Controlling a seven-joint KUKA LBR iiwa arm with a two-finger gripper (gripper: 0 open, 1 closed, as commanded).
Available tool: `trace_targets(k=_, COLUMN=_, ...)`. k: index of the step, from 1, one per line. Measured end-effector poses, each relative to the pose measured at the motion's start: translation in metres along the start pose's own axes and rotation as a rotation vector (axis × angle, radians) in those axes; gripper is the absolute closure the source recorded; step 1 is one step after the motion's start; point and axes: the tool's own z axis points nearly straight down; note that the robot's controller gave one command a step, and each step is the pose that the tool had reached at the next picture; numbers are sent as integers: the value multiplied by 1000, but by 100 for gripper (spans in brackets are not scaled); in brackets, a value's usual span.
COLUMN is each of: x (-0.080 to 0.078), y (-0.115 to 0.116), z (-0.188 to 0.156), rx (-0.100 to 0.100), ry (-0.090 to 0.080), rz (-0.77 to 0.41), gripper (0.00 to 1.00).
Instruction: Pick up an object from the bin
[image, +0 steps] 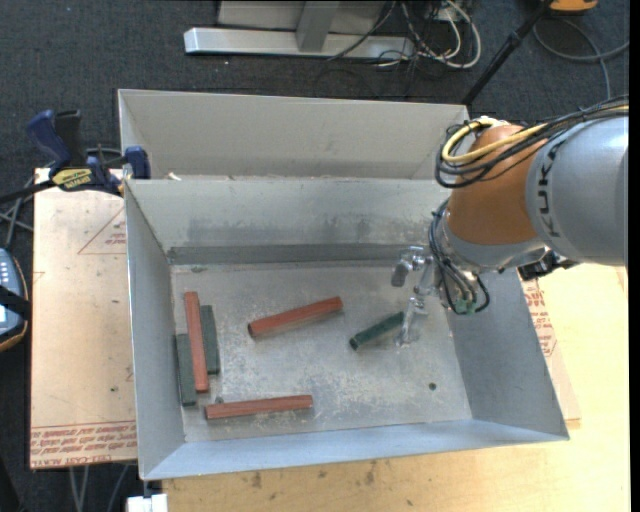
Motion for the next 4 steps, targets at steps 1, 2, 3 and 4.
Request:
trace_targets(k=1, x=15, y=-30, z=47, rx=0, ry=3, rz=-39, gripper=100)
trace_targets(k=2, x=15, y=-29, z=47, rx=0, ry=3, rz=-40, gripper=0)
trace_targets(k=3, x=15, y=-29, z=47, rx=0, ry=3, rz=-41, gripper=0)
trace_targets(k=4, x=15, y=8, z=47, rx=1, ry=2, rz=-125, gripper=0)
